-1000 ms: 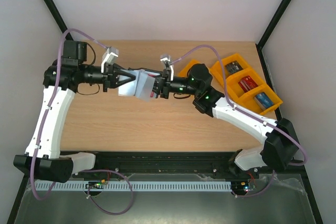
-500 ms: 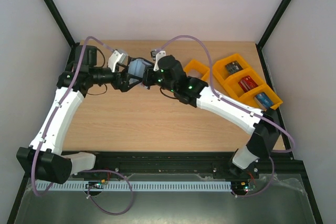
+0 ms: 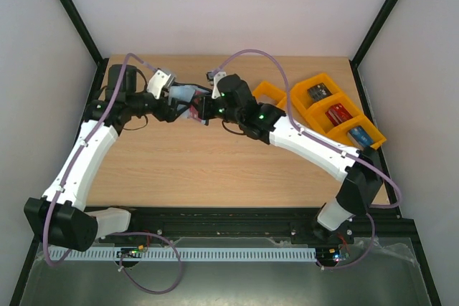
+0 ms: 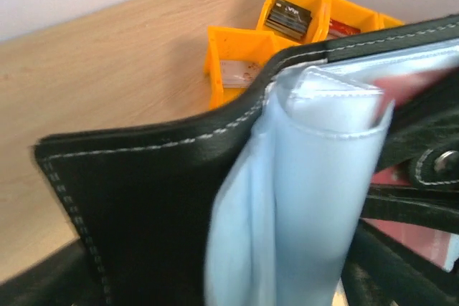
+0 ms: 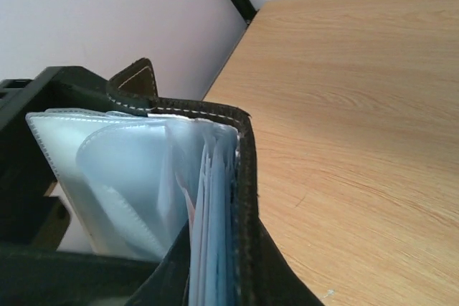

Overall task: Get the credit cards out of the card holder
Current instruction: Remove the credit card from the card holder.

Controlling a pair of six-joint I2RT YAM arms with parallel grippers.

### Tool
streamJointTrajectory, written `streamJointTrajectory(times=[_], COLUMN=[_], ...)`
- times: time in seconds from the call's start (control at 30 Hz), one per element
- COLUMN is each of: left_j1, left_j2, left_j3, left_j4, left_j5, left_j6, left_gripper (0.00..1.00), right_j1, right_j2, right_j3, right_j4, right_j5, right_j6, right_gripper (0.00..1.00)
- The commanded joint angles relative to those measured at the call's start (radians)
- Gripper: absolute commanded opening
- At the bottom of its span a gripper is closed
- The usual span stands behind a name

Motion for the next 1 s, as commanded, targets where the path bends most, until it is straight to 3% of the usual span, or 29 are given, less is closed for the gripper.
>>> streamJointTrajectory(times=[0.0, 0.1, 0.23, 0.33, 0.47, 0.53, 0.73, 0.87, 0.9, 0.97], left_j1=[0.004, 0.035, 0.088, 0.116, 0.169, 0.181, 0.182, 0.182, 0.182, 0.182], left_j2=[0.009, 0.004, 0.000, -0.004, -0.010, -0.015, -0.015, -0.015, -0.015, -0.016], left_j3=[-0.012, -0.003, 0.005, 0.022, 0.050, 0.062, 0.076, 0.076, 0.078, 0.077], left_j4=[0.009, -0.016, -0.041, -0.053, -0.084, -0.110, -0.133, -0.118, -0.116, -0.116], left_j5=[-0.009, 0.084, 0.357, 0.511, 0.635, 0.645, 0.644, 0.645, 0.649, 0.658], left_j6=[0.011, 0.019, -0.005, -0.023, -0.029, -0.017, -0.005, -0.027, -0.028, -0.026], left_gripper=[0.72, 0.41, 0.05, 0.02, 0.02, 0.02, 0.02, 0.02, 0.02, 0.02], right_j1=[-0.017, -0.038, -0.069, -0.095, -0.141, -0.166, -0.186, -0.186, -0.185, -0.185], right_j2=[-0.102, -0.138, -0.175, -0.191, -0.248, -0.279, -0.274, -0.244, -0.237, -0.217], right_j3=[-0.040, -0.080, -0.119, -0.140, -0.218, -0.280, -0.352, -0.358, -0.363, -0.356], right_j4=[0.186, 0.220, 0.247, 0.254, 0.298, 0.349, 0.457, 0.592, 0.624, 0.636], right_j5=[-0.212, -0.280, -0.405, -0.476, -0.543, -0.581, -0.666, -0.730, -0.727, -0.704], right_j6=[-0.001, -0.025, -0.084, -0.113, -0.149, -0.152, -0.093, -0.015, 0.005, 0.014], right_gripper=[0.02, 0.02, 0.02, 0.04, 0.38, 0.45, 0.46, 0.54, 0.52, 0.36])
